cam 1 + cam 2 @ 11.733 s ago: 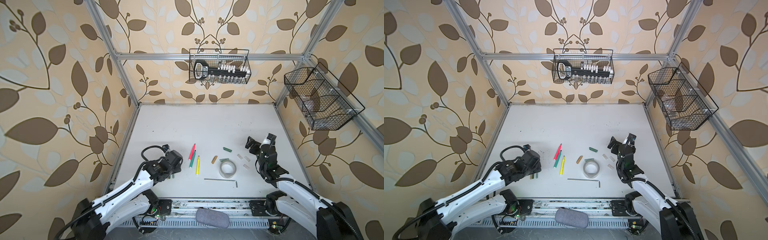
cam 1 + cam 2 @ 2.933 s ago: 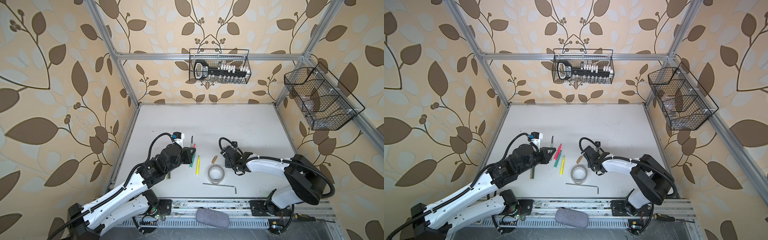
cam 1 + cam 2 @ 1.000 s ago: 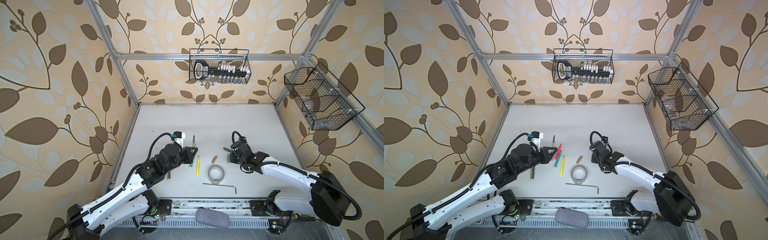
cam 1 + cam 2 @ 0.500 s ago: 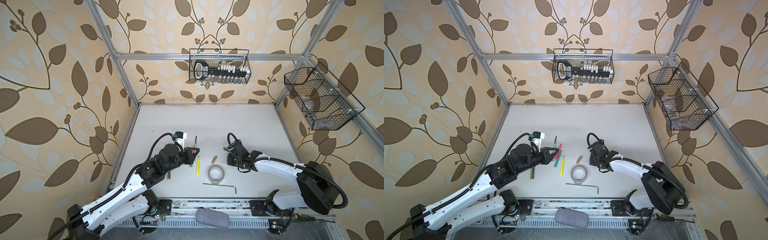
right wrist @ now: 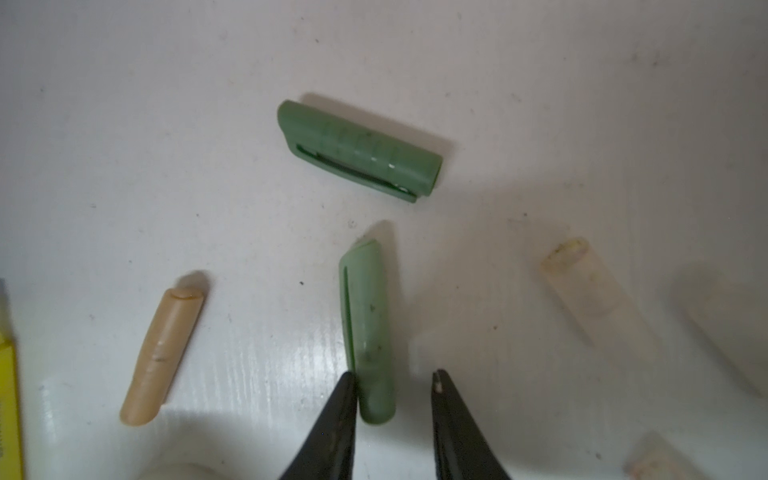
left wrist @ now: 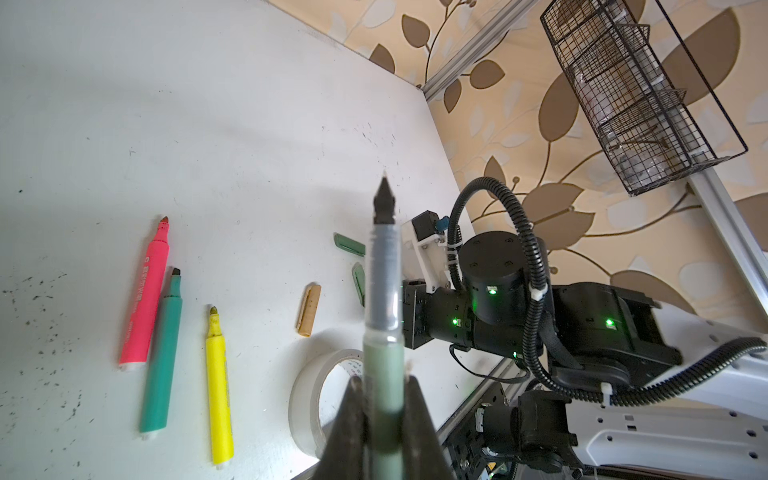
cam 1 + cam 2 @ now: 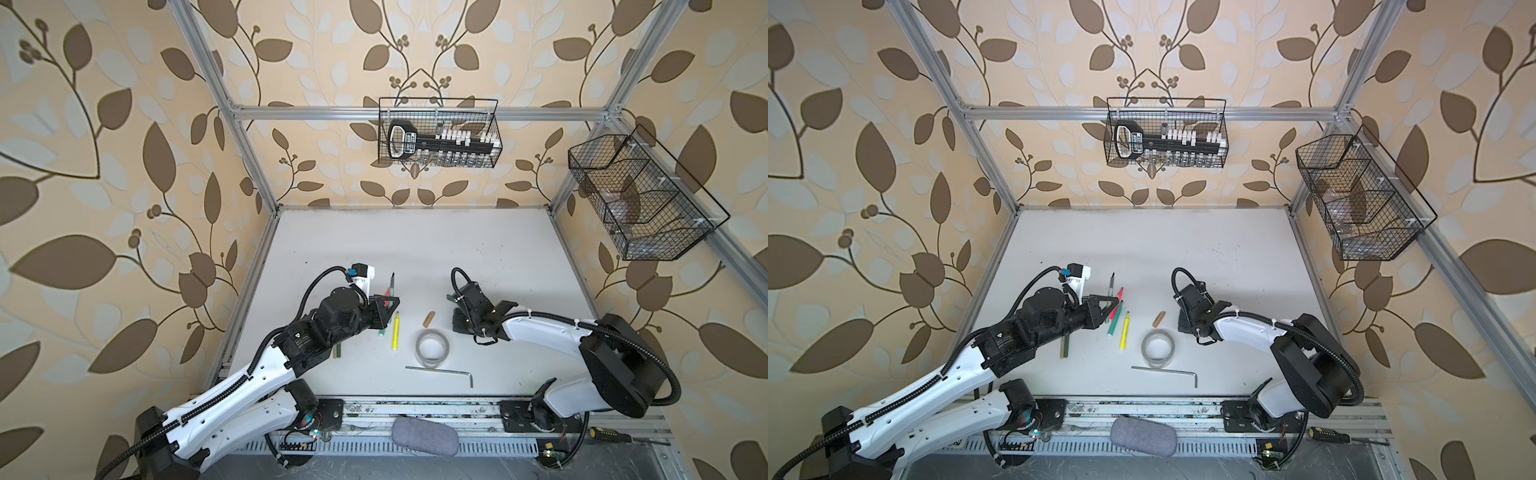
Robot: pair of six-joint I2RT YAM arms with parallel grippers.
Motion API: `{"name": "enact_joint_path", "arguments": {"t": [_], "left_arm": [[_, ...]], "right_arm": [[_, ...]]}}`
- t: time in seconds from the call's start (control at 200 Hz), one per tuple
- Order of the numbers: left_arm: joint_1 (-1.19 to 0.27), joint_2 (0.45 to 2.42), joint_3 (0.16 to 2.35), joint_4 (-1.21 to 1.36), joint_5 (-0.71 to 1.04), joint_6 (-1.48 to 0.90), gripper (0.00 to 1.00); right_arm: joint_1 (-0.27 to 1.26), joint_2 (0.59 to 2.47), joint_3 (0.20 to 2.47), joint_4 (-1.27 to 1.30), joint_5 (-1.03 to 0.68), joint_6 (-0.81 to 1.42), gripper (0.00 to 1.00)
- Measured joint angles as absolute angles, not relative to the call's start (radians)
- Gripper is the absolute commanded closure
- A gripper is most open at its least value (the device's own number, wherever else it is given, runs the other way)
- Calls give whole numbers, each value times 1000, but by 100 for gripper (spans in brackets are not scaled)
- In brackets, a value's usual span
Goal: Insert the pens into the pen caps
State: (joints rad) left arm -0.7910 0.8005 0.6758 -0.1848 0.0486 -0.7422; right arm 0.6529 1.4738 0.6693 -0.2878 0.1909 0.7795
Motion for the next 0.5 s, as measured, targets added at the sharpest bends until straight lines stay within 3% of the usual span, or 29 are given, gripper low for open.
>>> {"name": "enact_joint_path", "arguments": {"t": [0.5], "left_arm": [[-791,801,676,-191,49,-743,100]], "right_arm": [[657,1560,743,-300,258,768,73]]}}
